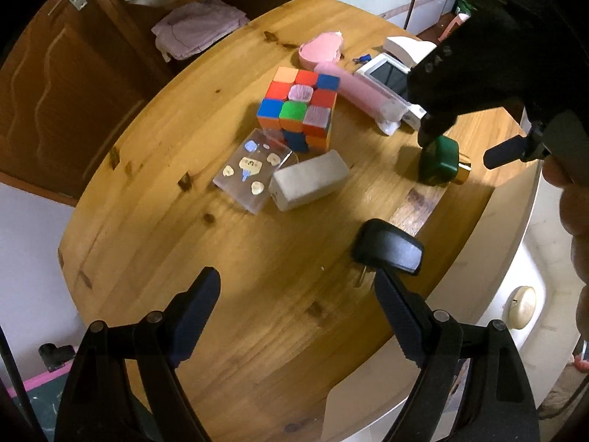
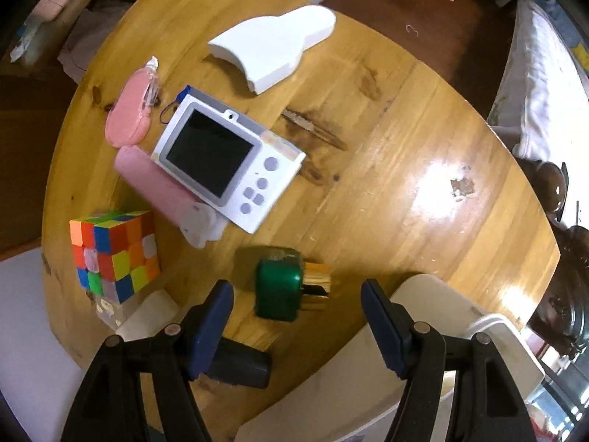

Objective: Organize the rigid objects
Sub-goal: 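Grasp the green-and-gold cylinder with the right gripper while the left gripper reaches the black plug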

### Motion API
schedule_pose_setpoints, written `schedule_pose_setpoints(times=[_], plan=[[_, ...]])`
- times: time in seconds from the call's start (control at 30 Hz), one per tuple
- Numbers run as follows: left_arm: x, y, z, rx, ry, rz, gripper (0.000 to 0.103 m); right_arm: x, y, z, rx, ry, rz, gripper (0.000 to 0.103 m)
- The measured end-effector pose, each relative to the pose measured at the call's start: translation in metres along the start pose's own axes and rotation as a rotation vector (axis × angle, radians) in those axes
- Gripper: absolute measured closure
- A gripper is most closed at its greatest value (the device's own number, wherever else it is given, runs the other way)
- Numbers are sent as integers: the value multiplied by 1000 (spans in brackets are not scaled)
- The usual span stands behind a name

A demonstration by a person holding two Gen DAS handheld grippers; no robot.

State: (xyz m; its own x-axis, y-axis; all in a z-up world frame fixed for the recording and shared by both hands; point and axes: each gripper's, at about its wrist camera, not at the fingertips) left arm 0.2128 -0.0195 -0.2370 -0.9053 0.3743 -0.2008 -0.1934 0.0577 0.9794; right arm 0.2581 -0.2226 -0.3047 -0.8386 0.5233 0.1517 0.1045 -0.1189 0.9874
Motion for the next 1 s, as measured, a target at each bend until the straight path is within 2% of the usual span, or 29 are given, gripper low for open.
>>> schedule_pose_setpoints(times=[0.2, 0.27, 0.63, 0.73, 0.83, 1.0], plan=[[2, -2, -1, 2, -15, 4, 15, -8, -9, 7, 32, -19, 38, 25], [0, -1, 0, 10, -10, 1, 15, -11, -10, 11, 8, -21, 51, 25], [-4, 1, 0, 15, 0, -3, 15, -15, -28, 14, 31, -48, 106, 27], [-4, 1, 0, 16, 0, -1, 15, -19, -36, 6, 6, -61, 131, 37], [-4, 0, 0, 17, 1, 3, 15, -18, -44, 3, -29, -44, 147, 58], [-7, -2, -6, 27, -16, 16, 15, -20, -43, -5, -109, 42, 151, 60]])
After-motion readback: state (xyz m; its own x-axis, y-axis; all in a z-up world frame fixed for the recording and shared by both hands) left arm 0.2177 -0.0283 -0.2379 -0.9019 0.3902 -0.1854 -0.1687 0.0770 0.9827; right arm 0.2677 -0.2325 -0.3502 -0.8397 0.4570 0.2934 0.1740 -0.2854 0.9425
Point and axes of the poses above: each gripper's, at about its wrist camera, not at the fingertips, and y roughly against the way its jaws point, z to its left, x to its underside, and after that the axes turned 14 degrees about y, right-handed
